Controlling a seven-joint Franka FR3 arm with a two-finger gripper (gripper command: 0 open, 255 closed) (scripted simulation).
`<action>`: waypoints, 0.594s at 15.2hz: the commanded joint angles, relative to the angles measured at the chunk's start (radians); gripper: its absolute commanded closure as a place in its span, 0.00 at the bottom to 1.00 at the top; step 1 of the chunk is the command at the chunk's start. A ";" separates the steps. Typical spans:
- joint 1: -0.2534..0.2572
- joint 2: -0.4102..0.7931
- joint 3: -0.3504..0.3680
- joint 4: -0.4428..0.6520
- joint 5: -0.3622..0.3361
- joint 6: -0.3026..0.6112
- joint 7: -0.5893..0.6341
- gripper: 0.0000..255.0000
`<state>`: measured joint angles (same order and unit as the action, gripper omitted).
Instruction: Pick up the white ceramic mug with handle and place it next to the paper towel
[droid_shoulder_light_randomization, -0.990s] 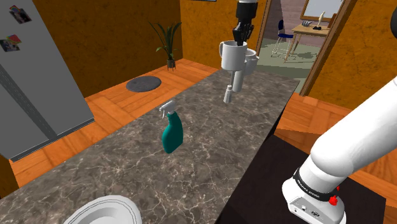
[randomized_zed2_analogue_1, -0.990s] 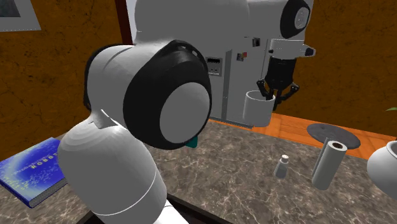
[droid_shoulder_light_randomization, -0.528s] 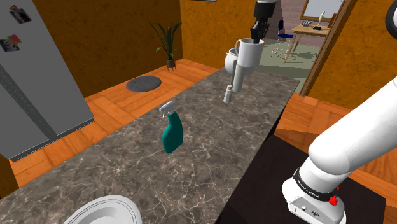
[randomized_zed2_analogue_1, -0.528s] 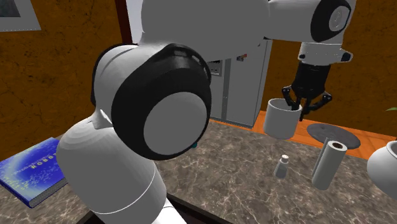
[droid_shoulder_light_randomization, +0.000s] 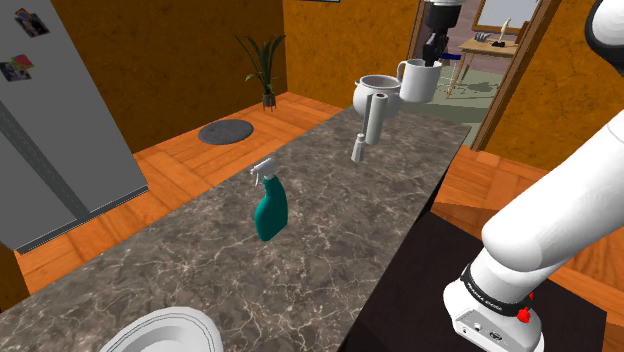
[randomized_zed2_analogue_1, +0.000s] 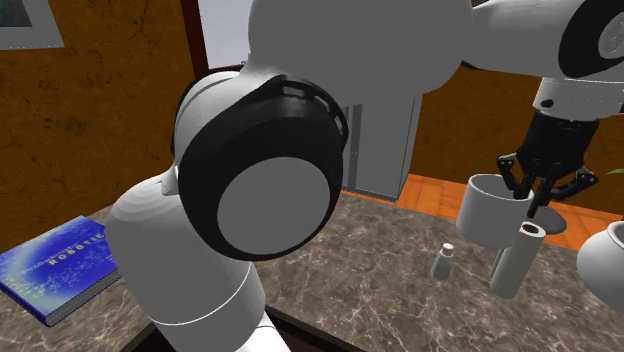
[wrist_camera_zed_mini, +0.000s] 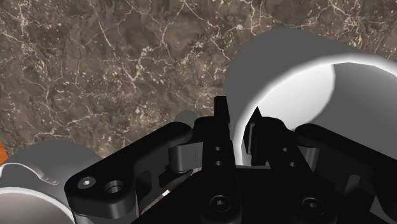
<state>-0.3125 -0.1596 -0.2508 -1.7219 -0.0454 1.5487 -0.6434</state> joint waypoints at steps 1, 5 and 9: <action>-0.006 0.006 -0.010 -0.008 0.000 0.015 -0.017 1.00; -0.007 -0.006 -0.009 -0.075 -0.004 0.070 -0.014 1.00; -0.008 -0.014 -0.010 -0.137 -0.006 0.125 -0.012 1.00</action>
<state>-0.3196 -0.1720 -0.2600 -1.8437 -0.0509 1.6585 -0.6552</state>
